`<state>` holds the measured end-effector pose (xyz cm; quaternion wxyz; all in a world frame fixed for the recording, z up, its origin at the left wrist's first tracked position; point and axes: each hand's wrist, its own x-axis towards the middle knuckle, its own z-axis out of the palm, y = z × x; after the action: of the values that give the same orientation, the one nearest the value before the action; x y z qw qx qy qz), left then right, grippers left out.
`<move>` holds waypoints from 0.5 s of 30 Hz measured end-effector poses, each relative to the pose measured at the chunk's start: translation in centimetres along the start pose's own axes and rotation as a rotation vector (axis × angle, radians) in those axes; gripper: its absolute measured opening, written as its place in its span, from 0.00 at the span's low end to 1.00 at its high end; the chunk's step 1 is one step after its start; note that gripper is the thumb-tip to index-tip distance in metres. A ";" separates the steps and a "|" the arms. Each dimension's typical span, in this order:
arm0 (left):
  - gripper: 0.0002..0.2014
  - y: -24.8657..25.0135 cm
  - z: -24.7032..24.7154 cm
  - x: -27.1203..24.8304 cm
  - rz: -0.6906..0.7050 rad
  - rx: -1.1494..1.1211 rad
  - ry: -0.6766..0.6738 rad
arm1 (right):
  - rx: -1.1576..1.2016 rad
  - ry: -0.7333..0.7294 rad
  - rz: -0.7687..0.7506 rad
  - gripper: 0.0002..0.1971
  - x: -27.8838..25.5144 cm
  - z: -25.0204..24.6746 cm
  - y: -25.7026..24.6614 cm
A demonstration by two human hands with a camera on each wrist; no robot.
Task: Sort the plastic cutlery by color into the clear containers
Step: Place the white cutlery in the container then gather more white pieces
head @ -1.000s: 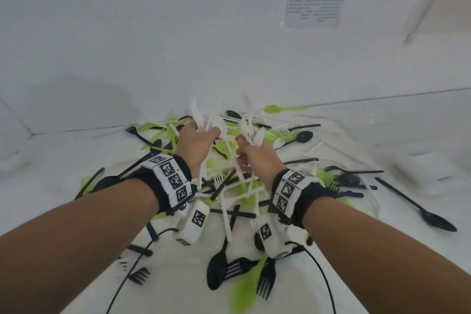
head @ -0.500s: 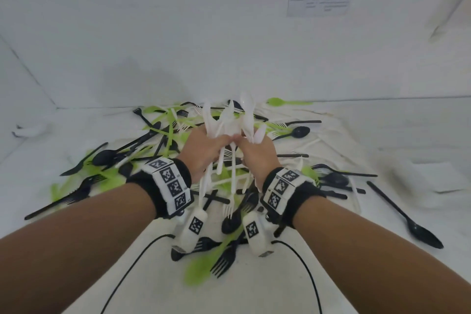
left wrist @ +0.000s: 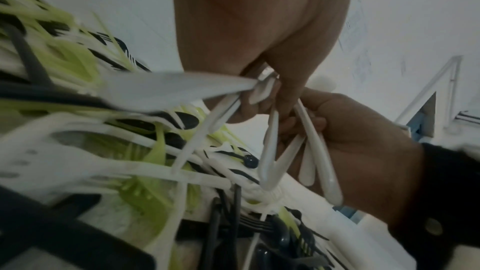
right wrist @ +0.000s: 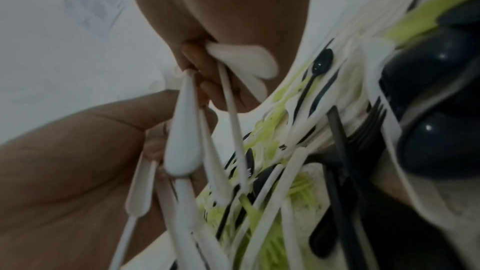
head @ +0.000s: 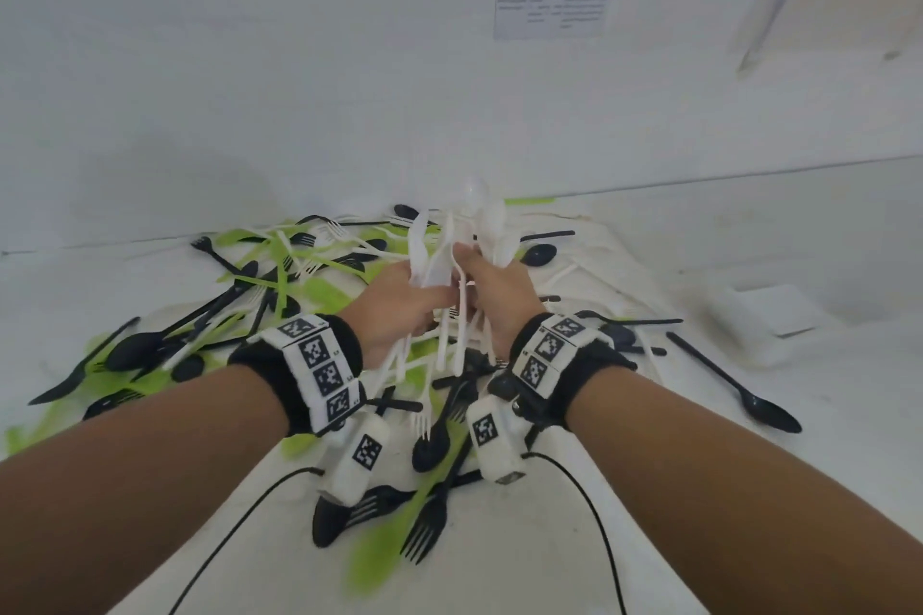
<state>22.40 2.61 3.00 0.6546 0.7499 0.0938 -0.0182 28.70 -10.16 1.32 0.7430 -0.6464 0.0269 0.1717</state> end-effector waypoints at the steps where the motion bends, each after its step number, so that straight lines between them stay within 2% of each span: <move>1: 0.03 0.1 0.2 0.2 -0.009 -0.006 -0.026 | 0.014 0.024 0.003 0.14 0.0 0.0 0.0; 4: 0.06 -0.2 0.1 0.4 0.004 -0.005 -0.094 | -0.006 0.095 0.010 0.22 0.2 -0.3 0.3; 5: 0.07 -0.3 0.1 0.3 -0.001 -0.009 -0.098 | -0.025 0.127 0.003 0.22 0.3 -0.5 0.3; 7: 0.08 -0.7 -0.3 0.2 -0.030 -0.042 -0.068 | -0.032 0.211 -0.009 0.18 0.5 -1.3 0.2; 10: 0.08 -1.1 -1.6 0.4 -0.107 -0.126 0.019 | -0.006 0.300 0.011 0.19 0.9 -2.3 -0.1; 13: 0.04 -0.6 -2.3 0.3 -0.128 -0.203 0.037 | -0.036 0.218 0.012 0.09 0.6 -1.7 -0.1; 15: 0.05 -0.4 -2.4 0.4 -0.099 -0.157 0.053 | -0.090 0.137 0.000 0.09 0.0 -0.3 0.1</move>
<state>22.51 5.09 2.89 0.7068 0.6912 0.1490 -0.0232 28.71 -10.44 1.23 0.7094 -0.6896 0.0700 0.1280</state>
